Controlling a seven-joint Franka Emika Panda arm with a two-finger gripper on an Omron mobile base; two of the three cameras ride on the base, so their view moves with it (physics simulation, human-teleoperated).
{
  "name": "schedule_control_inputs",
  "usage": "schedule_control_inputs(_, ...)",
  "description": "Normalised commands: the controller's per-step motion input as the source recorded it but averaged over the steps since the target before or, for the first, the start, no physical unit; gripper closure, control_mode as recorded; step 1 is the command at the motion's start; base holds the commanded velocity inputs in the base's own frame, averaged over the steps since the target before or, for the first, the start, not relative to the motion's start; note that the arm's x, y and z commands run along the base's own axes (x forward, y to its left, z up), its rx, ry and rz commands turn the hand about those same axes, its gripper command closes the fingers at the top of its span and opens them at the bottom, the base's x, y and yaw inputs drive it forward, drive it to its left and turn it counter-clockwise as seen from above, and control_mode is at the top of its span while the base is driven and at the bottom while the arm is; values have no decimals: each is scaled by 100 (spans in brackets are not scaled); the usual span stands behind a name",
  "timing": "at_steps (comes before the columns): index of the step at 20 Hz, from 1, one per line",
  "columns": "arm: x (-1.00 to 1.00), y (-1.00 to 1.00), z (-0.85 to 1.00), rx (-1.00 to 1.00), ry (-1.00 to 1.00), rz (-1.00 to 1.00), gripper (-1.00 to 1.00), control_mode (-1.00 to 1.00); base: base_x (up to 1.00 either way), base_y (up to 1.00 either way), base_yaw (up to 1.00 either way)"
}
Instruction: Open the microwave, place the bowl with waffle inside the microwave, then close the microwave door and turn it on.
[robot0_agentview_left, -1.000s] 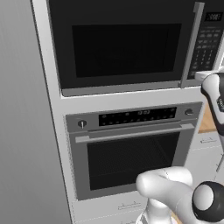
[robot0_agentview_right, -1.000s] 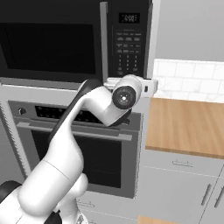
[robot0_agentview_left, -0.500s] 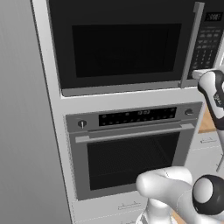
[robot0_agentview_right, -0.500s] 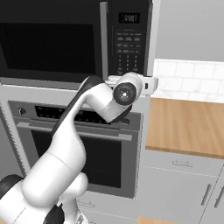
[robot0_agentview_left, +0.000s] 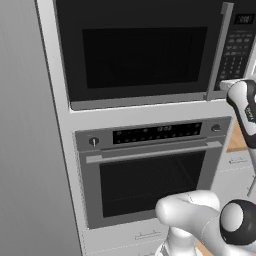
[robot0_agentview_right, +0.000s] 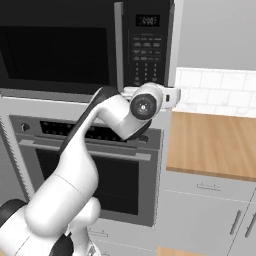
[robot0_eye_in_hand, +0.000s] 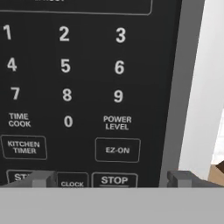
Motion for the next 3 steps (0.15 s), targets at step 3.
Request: schedule_control_inputs(3,0,1,-1,0,0,0,-100,-100,0,0,0)
